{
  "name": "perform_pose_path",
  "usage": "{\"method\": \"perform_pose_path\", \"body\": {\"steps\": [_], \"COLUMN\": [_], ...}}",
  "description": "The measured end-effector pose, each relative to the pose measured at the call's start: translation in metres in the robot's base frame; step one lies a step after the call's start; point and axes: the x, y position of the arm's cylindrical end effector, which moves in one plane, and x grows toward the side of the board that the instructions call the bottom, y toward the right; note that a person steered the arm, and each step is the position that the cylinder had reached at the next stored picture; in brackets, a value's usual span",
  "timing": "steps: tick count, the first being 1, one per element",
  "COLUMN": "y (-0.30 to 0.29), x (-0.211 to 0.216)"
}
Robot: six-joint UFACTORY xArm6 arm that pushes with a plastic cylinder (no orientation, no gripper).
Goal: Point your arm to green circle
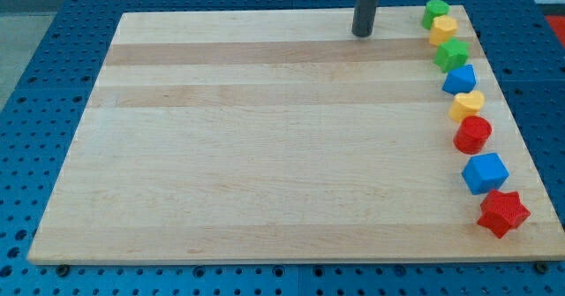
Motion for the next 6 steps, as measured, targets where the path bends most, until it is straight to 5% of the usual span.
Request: {"method": "perform_pose_path", "body": {"steps": [1, 6], "y": [0.014, 0.056], "x": [-0.037, -0.037]}}
